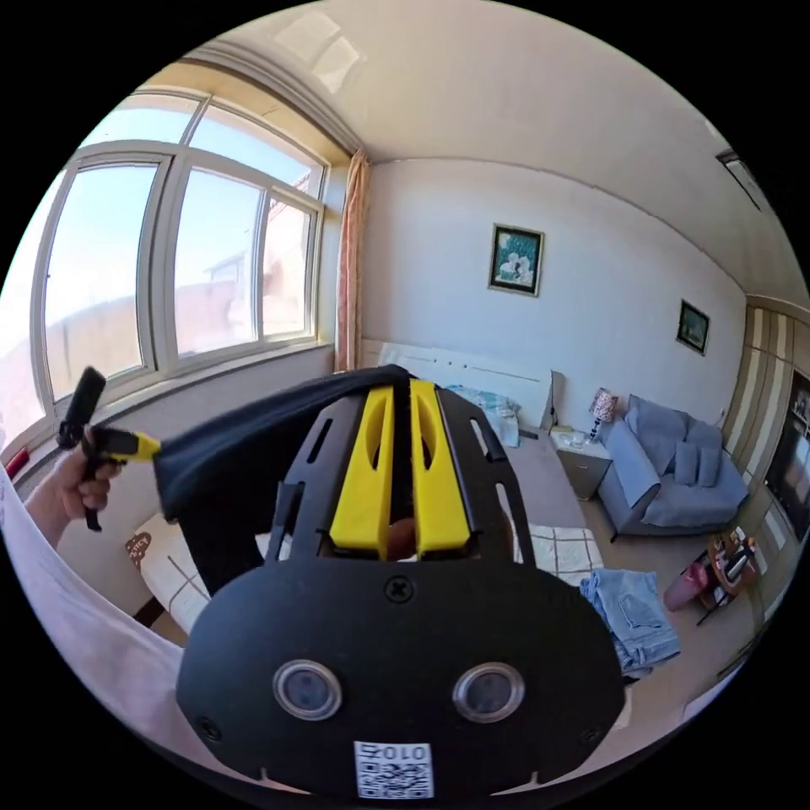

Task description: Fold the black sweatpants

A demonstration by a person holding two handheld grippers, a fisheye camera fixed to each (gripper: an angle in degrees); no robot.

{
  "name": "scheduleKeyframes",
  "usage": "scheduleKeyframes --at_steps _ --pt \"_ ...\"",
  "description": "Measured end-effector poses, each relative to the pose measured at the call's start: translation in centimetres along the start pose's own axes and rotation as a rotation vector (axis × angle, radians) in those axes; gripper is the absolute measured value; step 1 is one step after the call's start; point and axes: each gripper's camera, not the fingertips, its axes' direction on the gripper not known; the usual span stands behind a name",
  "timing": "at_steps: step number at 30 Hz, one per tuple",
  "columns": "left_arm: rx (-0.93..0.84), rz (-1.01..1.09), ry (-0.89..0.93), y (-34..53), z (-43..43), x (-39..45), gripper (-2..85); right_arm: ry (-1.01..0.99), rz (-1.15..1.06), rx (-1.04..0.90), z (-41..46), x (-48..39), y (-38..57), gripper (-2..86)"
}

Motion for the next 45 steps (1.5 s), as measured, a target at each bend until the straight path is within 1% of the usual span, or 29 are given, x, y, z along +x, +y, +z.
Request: scheduleKeyframes --at_steps 1,2,3,5,7,9,10,12,15,17,19,20,22,23,25,27,29,32,33,34,35,37,40,43,45 --pt "-0.025 -0.003 0.012 0.4 0.9 0.0 0.1 -0.03 0.022 0.06 -1.2 0.4 -0.5 4.6" --pt "-0.082 -0.003 0.071 1.2 2.6 -0.1 0.2 -0.056 0.03 0.087 -1.6 0.6 -0.7 4.6" --pt "-0.116 -0.004 0.209 1.7 3.9 -0.4 0.5 -0.116 0.047 0.138 -2.3 0.9 -0.9 4.7" --pt "-0.139 -0.036 0.36 2.1 5.3 -1.0 1.3 -0.228 0.083 0.209 -2.7 1.3 -0.8 4.8" --pt "-0.091 -0.048 0.301 2.1 4.9 -0.9 2.9 -0.445 0.147 0.311 -2.4 2.5 0.0 4.9" --pt "0.008 0.008 0.156 1.2 3.4 0.6 6.3 -0.57 0.191 0.333 -1.4 3.1 0.5 4.9" --pt "0.029 0.026 0.124 0.8 3.1 1.2 7.3 -0.582 0.191 0.315 -0.8 2.7 0.5 4.9" --pt "0.058 0.101 -0.004 -1.0 2.6 4.1 11.5 -0.544 0.138 0.26 -0.2 1.0 0.2 4.9" --pt "0.056 0.203 -0.106 -3.0 3.8 8.1 15.0 -0.477 0.009 0.182 0.7 -3.5 0.3 4.8" --pt "0.062 0.207 -0.075 -3.9 5.2 9.6 16.7 -0.429 -0.089 0.14 1.0 -6.6 0.7 4.6" --pt "0.048 0.185 0.014 -4.6 7.0 10.4 17.9 -0.356 -0.249 0.09 1.4 -10.7 1.2 4.1" --pt "0.018 0.18 0.053 -5.0 8.5 10.9 18.1 -0.339 -0.289 0.076 1.5 -11.6 1.3 4.0" --pt "-0.051 0.23 0.044 -5.2 10.8 12.1 17.8 -0.261 -0.483 0.045 1.8 -14.7 1.6 3.4" --pt "-0.079 0.263 -0.016 -5.1 11.9 13.0 16.8 -0.233 -0.534 0.037 1.9 -15.3 1.6 3.3" --pt "-0.066 0.312 -0.126 -4.7 12.7 14.4 13.9 -0.176 -0.714 0.032 2.2 -17.0 1.7 3.2" --pt "-0.016 0.409 -0.26 -4.2 13.0 15.9 8.7 -0.184 -0.795 0.03 2.5 -17.3 1.6 3.3" --pt "0.013 0.442 -0.267 -4.3 12.9 16.5 6.3 -0.203 -0.812 0.014 3.1 -16.8 1.3 3.7" --pt "0.031 0.436 -0.2 -5.4 12.6 16.3 4.4 -0.339 -0.703 0.014 4.7 -13.6 1.3 4.0" --pt "0.049 0.402 -0.184 -5.8 12.3 15.9 4.0 -0.408 -0.587 0.024 5.4 -11.4 1.5 3.9" --pt "0.062 0.382 -0.177 -6.0 12.0 15.6 3.9 -0.444 -0.448 0.049 6.1 -8.8 2.0 3.6" --pt "0.093 0.34 -0.153 -6.3 11.4 15.1 3.7 -0.459 -0.378 0.066 6.4 -7.4 2.4 4.0" --pt "0.132 0.304 -0.102 -6.7 10.5 14.6 3.5 -0.533 -0.107 0.074 8.3 -2.5 3.9 6.0" --pt "0.112 0.365 -0.073 -7.4 11.0 16.1 3.5 -0.65 -0.002 0.026 11.1 -0.3 5.4 9.4" --pt "0.044 0.452 -0.071 -8.1 13.4 18.4 4.0 -0.8 0.081 -0.003 13.7 0.5 6.0 11.3" --pt "-0.009 0.524 -0.075 -8.2 15.5 20.1 4.8 -0.848 0.128 -0.009 15.0 1.3 6.3 11.6"
